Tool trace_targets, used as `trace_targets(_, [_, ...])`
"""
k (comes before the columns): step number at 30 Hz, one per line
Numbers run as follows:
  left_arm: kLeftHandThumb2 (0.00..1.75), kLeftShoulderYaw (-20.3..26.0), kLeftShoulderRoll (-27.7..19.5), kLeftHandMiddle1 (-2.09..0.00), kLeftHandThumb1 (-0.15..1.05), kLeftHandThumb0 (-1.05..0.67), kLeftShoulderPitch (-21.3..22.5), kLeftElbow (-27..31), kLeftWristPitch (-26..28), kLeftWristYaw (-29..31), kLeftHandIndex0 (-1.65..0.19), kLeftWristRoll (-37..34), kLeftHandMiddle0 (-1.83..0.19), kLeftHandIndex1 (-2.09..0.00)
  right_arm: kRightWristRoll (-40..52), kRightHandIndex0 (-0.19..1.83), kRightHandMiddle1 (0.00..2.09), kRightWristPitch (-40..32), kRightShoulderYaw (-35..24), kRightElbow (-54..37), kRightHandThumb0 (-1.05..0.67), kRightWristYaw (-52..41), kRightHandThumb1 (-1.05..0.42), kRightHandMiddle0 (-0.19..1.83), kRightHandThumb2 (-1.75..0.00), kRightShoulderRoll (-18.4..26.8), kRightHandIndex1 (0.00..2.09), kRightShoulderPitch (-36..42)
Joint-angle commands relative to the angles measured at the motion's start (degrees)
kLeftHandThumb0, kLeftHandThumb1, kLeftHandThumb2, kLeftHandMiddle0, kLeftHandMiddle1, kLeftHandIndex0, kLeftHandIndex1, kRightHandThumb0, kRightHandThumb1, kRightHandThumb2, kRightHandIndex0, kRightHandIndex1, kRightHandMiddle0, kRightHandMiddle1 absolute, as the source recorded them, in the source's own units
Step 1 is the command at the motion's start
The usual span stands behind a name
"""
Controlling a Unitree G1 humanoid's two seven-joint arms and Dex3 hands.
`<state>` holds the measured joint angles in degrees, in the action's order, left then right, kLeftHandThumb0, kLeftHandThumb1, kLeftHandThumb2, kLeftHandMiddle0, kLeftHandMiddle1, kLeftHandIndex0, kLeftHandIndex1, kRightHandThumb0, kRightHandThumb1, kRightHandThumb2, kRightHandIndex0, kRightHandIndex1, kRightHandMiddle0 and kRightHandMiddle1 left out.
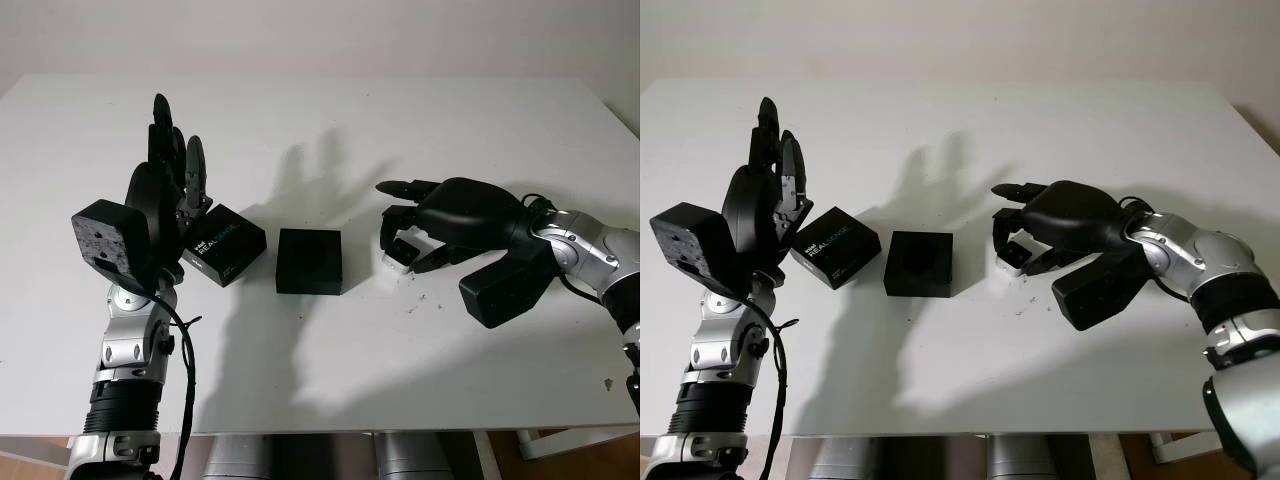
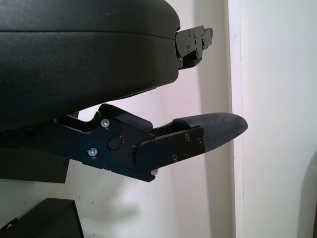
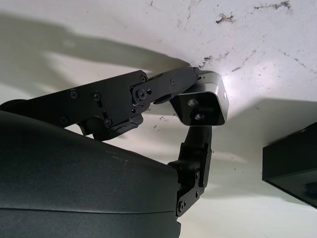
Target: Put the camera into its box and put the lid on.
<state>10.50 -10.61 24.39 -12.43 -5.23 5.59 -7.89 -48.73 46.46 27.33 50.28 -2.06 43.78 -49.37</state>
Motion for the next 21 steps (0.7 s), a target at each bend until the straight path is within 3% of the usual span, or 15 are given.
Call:
trace_targets(1, [0.65,0.0,-0.2,0.0,1.05,-0.65,-0.3,1.1,0.1,-0.1,0.19,0.2,0.19,0.0,-0.3,0.06,0.46,-0.8,0.2,0.0,-0.4,0.3,-0.98,0.35,-0.06,0.8,0.06,-0.2])
trace_targets(8, [0.65,-0.1,-0.3,0.0,1.05,-0.65,-0.3,1.3,0.4,-0.2,0.19,0.4,0.19,0.0,0.0,0.08,0.54,-0.5,0.1,0.4,-0.39,1.2,-1.0,0.44,-0.06,0.9,0.06,0.0])
trace_targets(9, [0.65,-0.1,-0.3,0.0,1.05,-0.65,-0.3,1.4,0.6,-0.2,0.19,0.5,0.19,0.0,-0.2,0.09,0.61,-0.4,0.1,0.5,-0.39,1.5,-1.0,0.45,-0.06,0.9,0.06,0.0])
trace_targets(12, [0.66,-0.1,-0.2,0.0,1.05,-0.64,-0.3,1.4,0.8,0.1,0.19,0.1,0.19,0.0,-0.5,0.13,1.08,-0.5,0.3,0.2,-0.4,2.0,-1.03,0.36,-0.06,1.1,0.06,0.0])
trace_targets(13, [0.66,0.0,-0.2,0.0,1.05,-0.64,-0.3,1.4,0.7,0.1,0.19,0.0,0.19,0.0,-0.6,0.14,1.13,-0.5,0.4,0.2,-0.41,2.1,-1.03,0.35,-0.05,1.1,0.06,0.0])
trace_targets(21, [0.66,-0.1,0.0,0.0,1.05,-0.64,-0.8,2.0,1.0,0.0,0.19,0.0,0.19,0.0,0.5,0.21,1.21,0.0,-0.2,1.7,-0.44,3.5,-1.01,0.35,-0.05,0.6,0.08,0.8])
